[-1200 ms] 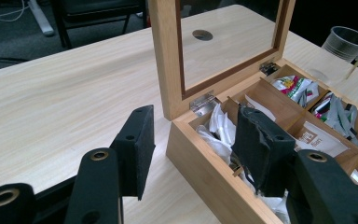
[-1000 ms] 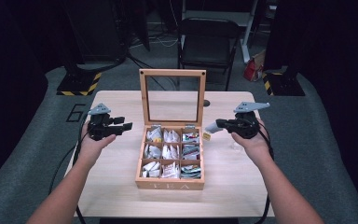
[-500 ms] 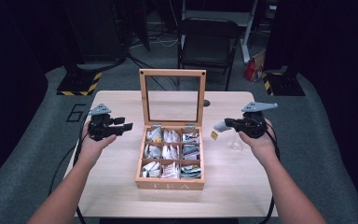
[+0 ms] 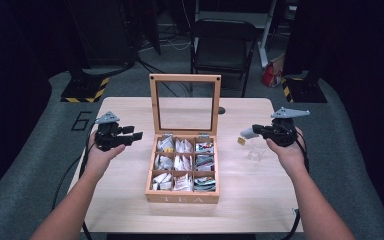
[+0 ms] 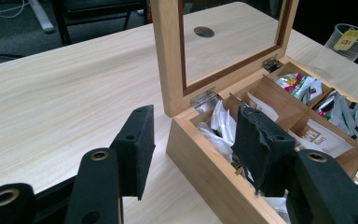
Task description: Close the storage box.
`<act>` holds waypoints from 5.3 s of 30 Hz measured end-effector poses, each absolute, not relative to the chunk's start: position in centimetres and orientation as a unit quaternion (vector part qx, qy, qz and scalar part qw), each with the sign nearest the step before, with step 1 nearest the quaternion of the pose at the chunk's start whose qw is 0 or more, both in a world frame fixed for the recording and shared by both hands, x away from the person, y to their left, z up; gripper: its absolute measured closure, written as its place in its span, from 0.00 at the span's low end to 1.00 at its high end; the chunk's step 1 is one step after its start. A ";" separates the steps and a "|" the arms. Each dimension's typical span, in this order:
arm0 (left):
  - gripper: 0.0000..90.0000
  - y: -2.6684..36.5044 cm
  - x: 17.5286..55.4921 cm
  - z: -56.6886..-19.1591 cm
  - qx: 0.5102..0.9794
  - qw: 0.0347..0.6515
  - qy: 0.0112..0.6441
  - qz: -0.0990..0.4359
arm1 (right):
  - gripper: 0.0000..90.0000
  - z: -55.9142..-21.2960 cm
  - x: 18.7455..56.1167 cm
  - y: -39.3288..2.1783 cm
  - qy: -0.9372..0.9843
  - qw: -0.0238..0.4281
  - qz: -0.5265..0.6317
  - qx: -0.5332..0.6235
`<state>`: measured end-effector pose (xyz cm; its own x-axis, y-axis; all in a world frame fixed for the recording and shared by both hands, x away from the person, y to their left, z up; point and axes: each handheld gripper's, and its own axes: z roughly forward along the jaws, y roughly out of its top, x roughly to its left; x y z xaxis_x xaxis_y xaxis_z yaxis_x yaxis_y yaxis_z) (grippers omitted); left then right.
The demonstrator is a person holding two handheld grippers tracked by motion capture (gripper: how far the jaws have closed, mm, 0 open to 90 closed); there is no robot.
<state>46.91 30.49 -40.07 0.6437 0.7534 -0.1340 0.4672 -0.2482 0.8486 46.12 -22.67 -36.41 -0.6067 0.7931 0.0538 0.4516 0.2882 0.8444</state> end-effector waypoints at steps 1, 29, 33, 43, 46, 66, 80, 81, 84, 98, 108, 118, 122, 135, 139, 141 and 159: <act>0.53 30.5 46.9 -40.1 0.776 0.470 0.393 0.152 | 1.00 -36.4 46.1 -22.8 0.778 0.195 0.442 0.401; 0.53 30.6 46.9 -40.2 0.775 0.469 0.395 0.151 | 1.00 -35.5 46.1 -26.1 0.755 0.225 0.437 0.434; 0.53 30.6 46.9 -40.2 0.776 0.469 0.395 0.151 | 1.00 -35.9 46.1 -26.3 0.755 0.223 0.434 0.438; 0.53 30.4 47.0 -40.3 0.778 0.466 0.394 0.151 | 1.00 -37.5 46.1 -26.3 0.759 0.217 0.423 0.444; 0.53 30.4 47.0 -40.3 0.778 0.465 0.394 0.151 | 1.00 -37.9 46.2 -26.2 0.762 0.215 0.418 0.446; 0.53 30.5 46.9 -40.3 0.780 0.464 0.393 0.151 | 1.00 -40.1 46.3 -26.5 0.766 0.209 0.398 0.460; 0.53 30.5 46.7 -40.2 0.779 0.466 0.392 0.152 | 1.00 -41.6 46.7 -25.9 0.772 0.196 0.385 0.466; 0.53 30.5 46.7 -40.2 0.778 0.467 0.391 0.152 | 1.00 -41.7 46.8 -25.9 0.774 0.196 0.382 0.465; 0.53 30.6 46.7 -40.1 0.780 0.466 0.390 0.152 | 0.99 -42.1 46.9 -25.8 0.776 0.194 0.377 0.467; 0.53 30.8 46.6 -40.1 0.777 0.467 0.393 0.154 | 0.92 -42.1 46.9 -25.5 0.776 0.198 0.376 0.466; 0.53 31.0 46.6 -40.1 0.774 0.470 0.395 0.155 | 0.83 -40.9 47.0 -24.2 0.780 0.196 0.389 0.449; 0.51 31.0 46.6 -40.0 0.775 0.468 0.394 0.157 | 0.66 -39.6 47.1 -21.6 0.784 0.181 0.412 0.428; 0.50 31.0 46.7 -40.0 0.774 0.469 0.396 0.156 | 0.61 -39.2 47.1 -20.5 0.789 0.177 0.413 0.420; 0.46 31.0 46.9 -40.2 0.769 0.474 0.399 0.156 | 0.51 -38.6 47.6 -17.7 0.797 0.173 0.424 0.395; 0.46 31.0 47.0 -40.2 0.771 0.472 0.400 0.152 | 0.51 -38.4 47.5 -17.0 0.803 0.176 0.421 0.383; 0.46 31.0 47.0 -40.2 0.770 0.475 0.399 0.150 | 0.51 -38.3 47.6 -16.7 0.803 0.174 0.423 0.383; 0.46 31.0 47.2 -39.4 0.773 0.472 0.394 0.158 | 0.43 -37.7 48.3 -14.3 0.809 0.160 0.431 0.366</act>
